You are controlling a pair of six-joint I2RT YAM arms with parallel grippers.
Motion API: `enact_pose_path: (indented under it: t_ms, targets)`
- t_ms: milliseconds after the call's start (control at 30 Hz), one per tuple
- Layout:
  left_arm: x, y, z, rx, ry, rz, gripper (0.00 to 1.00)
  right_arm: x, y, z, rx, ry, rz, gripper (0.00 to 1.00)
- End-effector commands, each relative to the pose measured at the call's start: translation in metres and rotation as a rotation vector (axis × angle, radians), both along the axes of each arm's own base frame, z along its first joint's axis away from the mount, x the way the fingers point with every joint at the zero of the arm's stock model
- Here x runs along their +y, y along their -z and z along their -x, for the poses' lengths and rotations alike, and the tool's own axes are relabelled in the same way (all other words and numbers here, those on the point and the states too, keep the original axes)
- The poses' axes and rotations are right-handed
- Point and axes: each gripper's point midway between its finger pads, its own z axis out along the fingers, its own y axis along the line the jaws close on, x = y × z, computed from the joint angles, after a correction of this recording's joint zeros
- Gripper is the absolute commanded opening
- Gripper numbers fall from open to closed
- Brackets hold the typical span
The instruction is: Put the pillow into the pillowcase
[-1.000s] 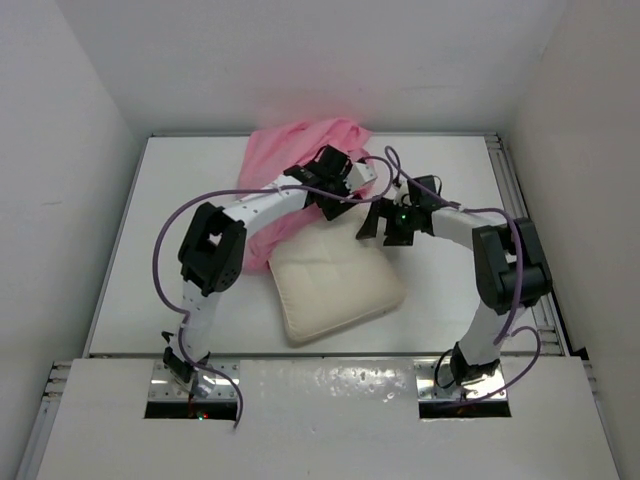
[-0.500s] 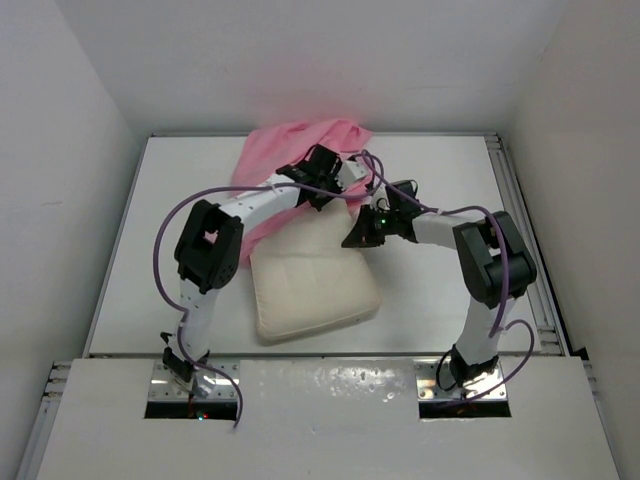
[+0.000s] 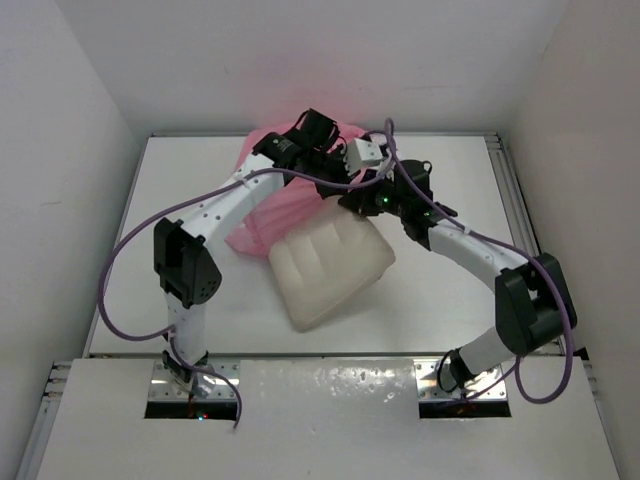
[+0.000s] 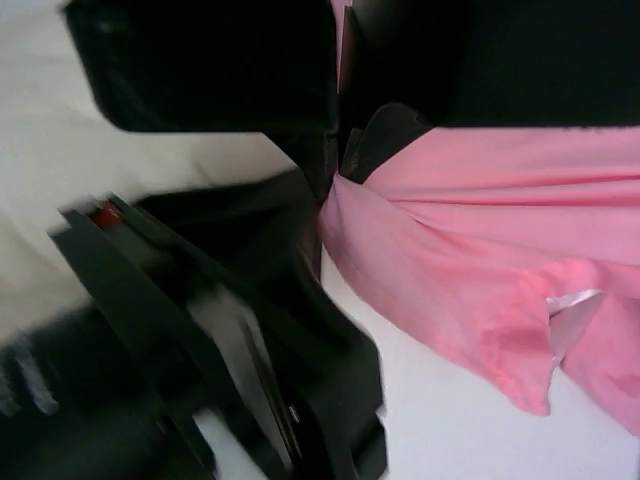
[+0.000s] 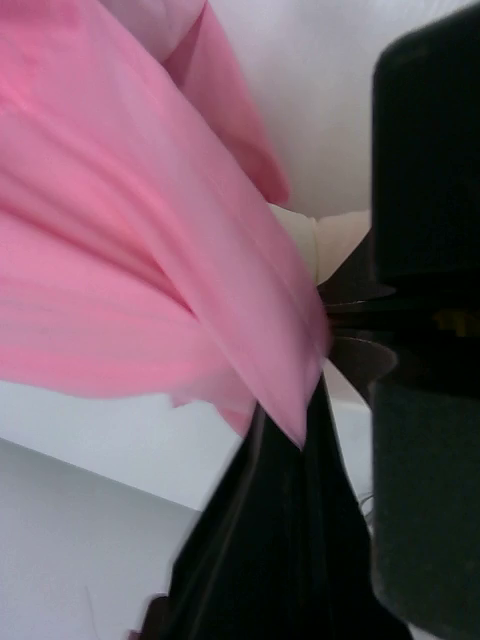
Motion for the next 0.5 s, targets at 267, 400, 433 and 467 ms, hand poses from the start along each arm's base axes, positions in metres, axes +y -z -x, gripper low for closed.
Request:
enact_pose_path:
  t_ms: [267, 400, 433, 467]
  targets:
    - [-0.004, -0.012, 0.069, 0.124, 0.237, 0.107, 0.14, -0.049, 0.003, -0.065, 0.007, 0.515, -0.198, 0.00]
    - [0.029, -0.002, 0.025, 0.095, -0.017, 0.052, 0.74, -0.044, 0.044, -0.052, 0.114, 0.403, -0.011, 0.42]
    - [0.037, -0.006, 0.020, 0.088, -0.042, 0.055, 0.84, -0.048, 0.049, -0.049, 0.125, 0.393, 0.020, 0.61]
    - [0.055, -0.010, 0.013, 0.085, -0.091, 0.059, 0.95, -0.052, 0.054, -0.044, 0.138, 0.380, 0.051, 0.74]
